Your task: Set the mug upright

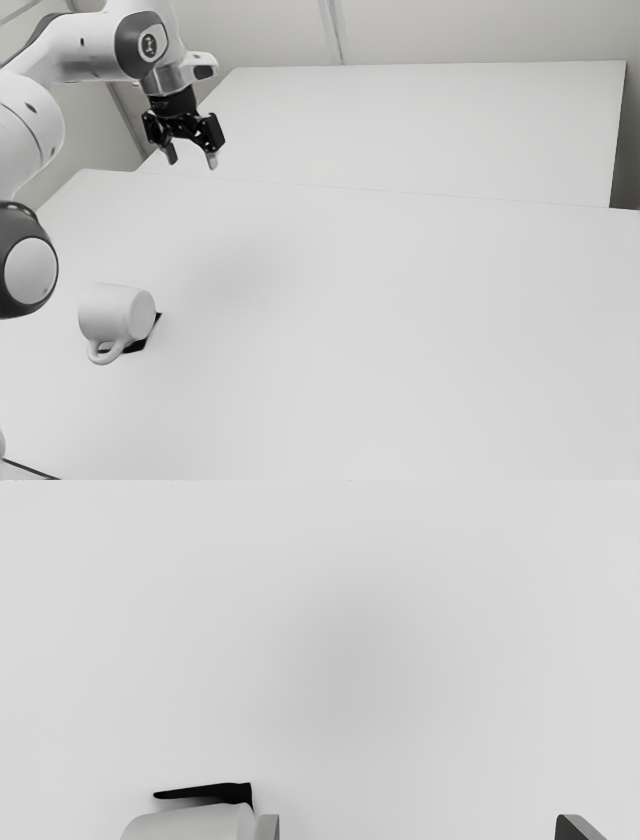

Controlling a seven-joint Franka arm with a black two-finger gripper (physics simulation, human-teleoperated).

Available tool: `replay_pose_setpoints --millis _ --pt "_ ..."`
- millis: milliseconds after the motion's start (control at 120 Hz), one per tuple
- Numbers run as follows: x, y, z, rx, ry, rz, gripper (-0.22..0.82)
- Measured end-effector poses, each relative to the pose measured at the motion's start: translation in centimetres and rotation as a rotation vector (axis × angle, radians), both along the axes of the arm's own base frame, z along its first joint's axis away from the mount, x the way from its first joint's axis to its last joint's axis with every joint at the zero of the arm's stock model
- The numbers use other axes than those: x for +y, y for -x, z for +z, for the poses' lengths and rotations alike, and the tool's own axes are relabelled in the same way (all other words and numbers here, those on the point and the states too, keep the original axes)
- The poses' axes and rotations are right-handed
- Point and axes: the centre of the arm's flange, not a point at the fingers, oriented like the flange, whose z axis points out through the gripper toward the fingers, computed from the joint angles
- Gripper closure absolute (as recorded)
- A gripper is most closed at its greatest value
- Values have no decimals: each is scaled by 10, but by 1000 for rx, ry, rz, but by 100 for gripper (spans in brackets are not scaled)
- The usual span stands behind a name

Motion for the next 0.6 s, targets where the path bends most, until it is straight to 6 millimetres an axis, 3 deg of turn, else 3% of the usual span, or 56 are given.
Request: replay_pose_setpoints --millis 175,308,408,600 --pt "2 2 2 -3 10 5 0" --pt "36 23 -30 46 151 110 0" --pt "52 50 -56 77 208 175 0" --pt "136 119 -98 67 358 388 0"
